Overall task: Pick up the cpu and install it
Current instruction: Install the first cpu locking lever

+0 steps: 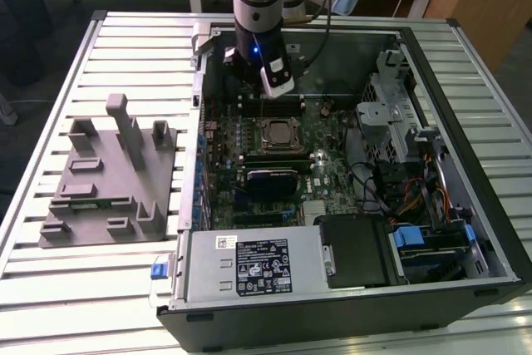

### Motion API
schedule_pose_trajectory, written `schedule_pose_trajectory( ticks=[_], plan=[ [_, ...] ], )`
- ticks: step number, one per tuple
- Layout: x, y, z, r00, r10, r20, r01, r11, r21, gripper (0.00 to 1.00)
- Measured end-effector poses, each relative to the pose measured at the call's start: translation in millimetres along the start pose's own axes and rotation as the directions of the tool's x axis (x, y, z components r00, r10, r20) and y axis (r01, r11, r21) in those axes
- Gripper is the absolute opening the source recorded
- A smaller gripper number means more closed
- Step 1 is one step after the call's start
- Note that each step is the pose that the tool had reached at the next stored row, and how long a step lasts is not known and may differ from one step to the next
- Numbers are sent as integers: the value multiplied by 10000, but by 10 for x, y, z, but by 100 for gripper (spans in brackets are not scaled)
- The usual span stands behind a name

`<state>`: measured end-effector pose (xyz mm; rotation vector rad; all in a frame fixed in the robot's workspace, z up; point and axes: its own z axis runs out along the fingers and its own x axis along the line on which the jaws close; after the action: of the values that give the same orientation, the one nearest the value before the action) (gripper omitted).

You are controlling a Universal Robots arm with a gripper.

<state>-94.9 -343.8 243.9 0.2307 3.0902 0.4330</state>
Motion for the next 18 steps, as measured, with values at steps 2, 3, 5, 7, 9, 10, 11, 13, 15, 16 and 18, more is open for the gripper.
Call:
schedule_pose_trajectory(
  ticks=[2,3,5,7,9,10,11,13,15,16,18],
  plan=[
    [-11,1,0,10000,-2,4,2,10000,29,11],
    [-18,3,1,10000,-2,5,2,10000,38,11],
    [-37,5,1,10000,-3,8,3,10000,58,11],
    [-54,8,2,10000,-3,12,3,10000,79,11],
    [-72,10,3,10000,-4,14,4,10000,98,11],
    [-78,11,3,10000,-5,16,4,9999,110,11],
    [-83,12,3,10000,-5,17,5,9999,122,11],
    [-84,11,3,10000,-5,18,4,9999,127,11],
    [-85,12,3,10000,-5,18,4,9999,128,11],
    [-85,12,3,10000,-4,18,4,9999,128,11],
    [-85,10,4,10000,-3,19,3,9999,129,11]
  ],
)
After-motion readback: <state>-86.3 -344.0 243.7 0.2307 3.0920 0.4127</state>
